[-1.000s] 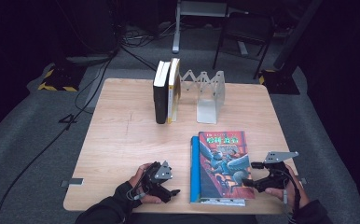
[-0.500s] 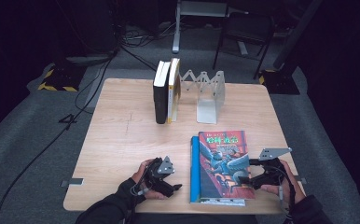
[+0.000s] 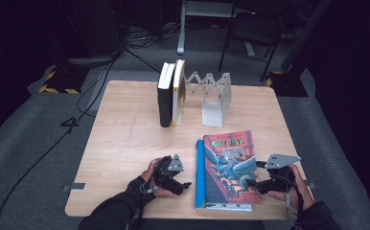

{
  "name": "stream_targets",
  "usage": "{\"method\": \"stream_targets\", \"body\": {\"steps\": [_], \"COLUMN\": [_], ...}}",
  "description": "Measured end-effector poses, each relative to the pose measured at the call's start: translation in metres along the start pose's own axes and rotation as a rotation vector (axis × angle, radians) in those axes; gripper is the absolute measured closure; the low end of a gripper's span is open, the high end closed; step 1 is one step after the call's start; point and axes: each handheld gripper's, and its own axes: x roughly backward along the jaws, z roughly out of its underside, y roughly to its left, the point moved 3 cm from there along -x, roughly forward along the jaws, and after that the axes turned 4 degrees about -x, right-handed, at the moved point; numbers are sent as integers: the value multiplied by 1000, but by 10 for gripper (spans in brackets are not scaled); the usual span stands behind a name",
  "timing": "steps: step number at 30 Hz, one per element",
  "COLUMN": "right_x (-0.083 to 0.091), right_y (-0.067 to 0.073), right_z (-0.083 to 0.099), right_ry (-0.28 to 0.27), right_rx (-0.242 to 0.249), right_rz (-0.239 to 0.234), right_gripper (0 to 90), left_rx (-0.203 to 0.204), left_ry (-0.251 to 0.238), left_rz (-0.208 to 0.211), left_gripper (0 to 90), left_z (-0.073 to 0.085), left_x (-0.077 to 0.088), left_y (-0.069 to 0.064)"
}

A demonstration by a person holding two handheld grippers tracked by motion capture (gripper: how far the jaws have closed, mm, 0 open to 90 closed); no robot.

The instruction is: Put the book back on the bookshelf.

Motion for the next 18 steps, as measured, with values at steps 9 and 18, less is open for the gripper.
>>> {"method": "stream_targets", "body": {"steps": [9,18], "right_x": [-15,-19], "right_y": [-17,-16], "right_z": [-11,-22], "right_ry": [-59,-98], "right_rx": [-50,-24], "right_rz": [-27,-72], "right_gripper": [286,533], "left_rx": [-11,-1], "left_ry": [4,-3], "left_rz": [5,-9], "left_gripper": [165,182], "left_z": [-7,-14], "left_x": [-7,-13], "left_y": [5,12]}}
